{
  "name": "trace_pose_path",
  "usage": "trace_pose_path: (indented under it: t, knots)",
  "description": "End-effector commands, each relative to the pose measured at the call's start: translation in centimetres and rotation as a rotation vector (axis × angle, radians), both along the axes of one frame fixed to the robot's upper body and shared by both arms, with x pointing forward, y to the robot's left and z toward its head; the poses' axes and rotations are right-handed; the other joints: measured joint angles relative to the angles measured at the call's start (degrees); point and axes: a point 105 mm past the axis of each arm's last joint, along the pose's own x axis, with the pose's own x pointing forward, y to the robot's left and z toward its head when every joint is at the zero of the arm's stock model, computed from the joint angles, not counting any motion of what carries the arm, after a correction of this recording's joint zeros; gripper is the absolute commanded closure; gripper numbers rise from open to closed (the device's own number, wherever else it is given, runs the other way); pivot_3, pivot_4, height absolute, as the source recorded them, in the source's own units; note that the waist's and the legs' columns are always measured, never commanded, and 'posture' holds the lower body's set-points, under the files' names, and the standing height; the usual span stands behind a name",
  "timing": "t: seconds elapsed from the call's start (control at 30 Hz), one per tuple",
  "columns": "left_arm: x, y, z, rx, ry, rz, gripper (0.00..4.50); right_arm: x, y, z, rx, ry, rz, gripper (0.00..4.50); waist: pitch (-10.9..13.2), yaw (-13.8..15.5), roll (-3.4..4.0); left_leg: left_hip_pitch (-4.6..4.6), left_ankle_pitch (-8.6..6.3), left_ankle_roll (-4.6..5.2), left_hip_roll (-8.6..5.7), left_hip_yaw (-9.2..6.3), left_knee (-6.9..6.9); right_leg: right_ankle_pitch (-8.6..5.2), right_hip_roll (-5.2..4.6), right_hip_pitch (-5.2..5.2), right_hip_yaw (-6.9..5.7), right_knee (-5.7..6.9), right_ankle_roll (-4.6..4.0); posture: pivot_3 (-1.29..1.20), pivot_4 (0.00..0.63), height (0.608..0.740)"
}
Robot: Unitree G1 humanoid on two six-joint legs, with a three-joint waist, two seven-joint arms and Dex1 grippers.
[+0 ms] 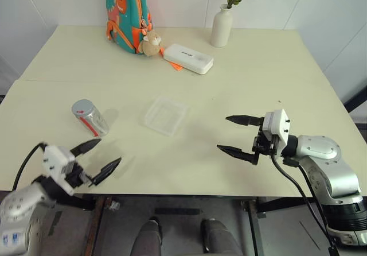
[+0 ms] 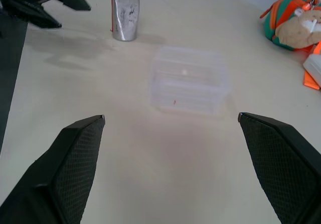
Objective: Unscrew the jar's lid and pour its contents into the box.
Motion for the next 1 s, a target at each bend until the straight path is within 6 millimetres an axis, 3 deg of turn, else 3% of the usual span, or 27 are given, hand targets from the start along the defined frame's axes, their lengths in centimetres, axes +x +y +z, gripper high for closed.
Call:
trace_pose_path:
  t: [0.03,0.13,0.33,0.5,0.6,1.0]
  knots:
    - [-0.5,2.4,1.0,0.005,-0.113,0.222,0.01,-0.4,1.1,1.2,0.043,-0.026,0.051,0.00,0.0,0.3,-0.01,0.00,0.00,0.00,0.02,-0.01,0.02,-0.06,0.02,-0.01,-0.01,0.00,-0.12,0.00,0.150,0.740]
    - [0.1,2.9,0.8,-0.072,-0.163,0.369,0.01,-0.3,1.7,1.8,0.054,-0.036,0.069,0.00,0.0,0.5,-0.01,-0.02,0.02,0.03,0.01,-0.02,0.17,-0.35,0.01,0.06,-0.02,0.00,-0.69,0.00,0.150,0.740]
    - [3.5,2.1,1.1,-0.180,-0.235,0.481,0.01,-0.3,2.6,2.8,0.069,-0.045,0.099,0.00,-0.1,0.4,-0.08,-0.07,0.13,0.19,-0.06,0.01,0.47,-0.04,-0.01,0.31,0.00,-0.36,-0.62,0.00,0.150,0.740]
    - [5.9,2.2,1.2,-0.148,-0.251,0.546,0.01,-0.5,3.3,2.8,0.070,-0.046,0.120,0.00,-0.1,0.2,-0.11,-0.08,0.15,0.21,-0.04,0.06,0.45,0.03,0.03,0.25,0.06,-0.37,-0.55,0.00,0.150,0.740]
    - [6.9,1.6,1.6,-0.168,-0.269,0.537,0.01,-0.5,3.9,3.0,0.085,-0.053,0.131,0.00,-0.1,0.3,-0.11,-0.08,0.14,0.20,-0.02,0.07,0.32,0.50,0.05,0.18,0.06,-0.36,0.35,0.00,0.150,0.740]
    - [9.9,1.5,2.8,-0.184,-0.305,0.531,0.01,-0.7,5.4,3.2,0.133,-0.064,0.155,0.00,-0.1,0.3,-0.11,-0.10,0.11,0.13,-0.02,0.06,0.06,0.51,0.07,0.08,0.03,-0.39,0.37,0.00,0.150,0.740]
